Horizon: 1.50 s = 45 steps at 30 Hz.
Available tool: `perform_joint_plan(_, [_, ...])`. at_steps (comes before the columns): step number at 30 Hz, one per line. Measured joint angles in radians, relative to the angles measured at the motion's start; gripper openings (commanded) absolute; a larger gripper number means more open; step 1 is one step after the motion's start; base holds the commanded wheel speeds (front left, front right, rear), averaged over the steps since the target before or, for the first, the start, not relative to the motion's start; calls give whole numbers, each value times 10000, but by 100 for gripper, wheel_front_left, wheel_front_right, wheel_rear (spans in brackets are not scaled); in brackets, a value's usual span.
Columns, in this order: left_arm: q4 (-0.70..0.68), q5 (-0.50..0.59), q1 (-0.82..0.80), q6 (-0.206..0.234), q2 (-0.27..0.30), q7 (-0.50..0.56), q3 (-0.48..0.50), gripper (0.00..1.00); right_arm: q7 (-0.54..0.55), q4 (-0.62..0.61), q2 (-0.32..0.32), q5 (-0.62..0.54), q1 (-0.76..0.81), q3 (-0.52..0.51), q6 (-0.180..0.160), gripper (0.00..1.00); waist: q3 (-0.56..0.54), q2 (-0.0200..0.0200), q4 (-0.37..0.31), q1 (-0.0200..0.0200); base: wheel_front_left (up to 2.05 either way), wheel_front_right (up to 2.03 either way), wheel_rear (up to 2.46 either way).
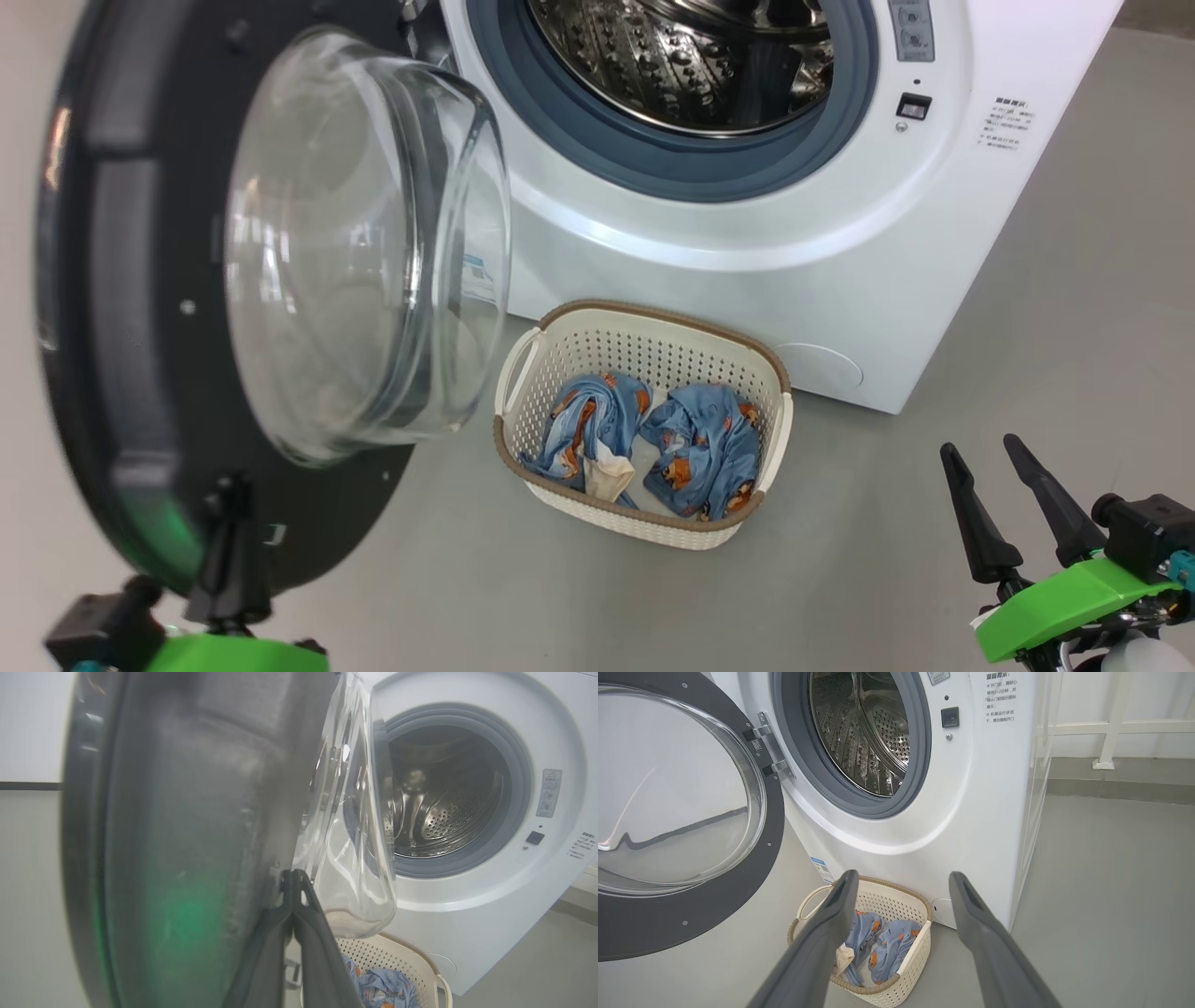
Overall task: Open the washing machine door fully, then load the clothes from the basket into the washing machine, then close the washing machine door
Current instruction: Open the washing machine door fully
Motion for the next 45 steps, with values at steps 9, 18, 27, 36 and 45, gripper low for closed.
perform_joint_plan(9, [698, 453, -1100, -205, -119, 29, 1707, 0, 0, -46, -54, -2, -1, -56, 0, 100, 312, 0, -55, 0, 0, 0, 0])
perform_joint_plan(18, [1685, 982, -2180, -470, 27, 0, 3292, 0, 0, -92, -127, -4, -44, -104, 0, 100, 634, 0, -136, 0, 0, 0, 0])
perform_joint_plan(27, [3124, 1235, -3464, -663, 573, -2, 4571, 0, 0, -157, -178, -59, -406, -35, 0, 100, 1019, 0, -269, 1, 0, 0, 0])
perform_joint_plan(36, [4727, 1615, -4720, -802, 1392, -12, 5442, 0, 0, -232, -295, -71, -704, -21, 0, 100, 1464, 0, -474, 0, 0, 0, 0])
perform_joint_plan(45, [6000, 1868, -5796, -826, 2109, -12, 6094, 0, 0, -255, -334, -109, -978, 0, 0, 100, 1915, 0, -666, 0, 0, 0, 0])
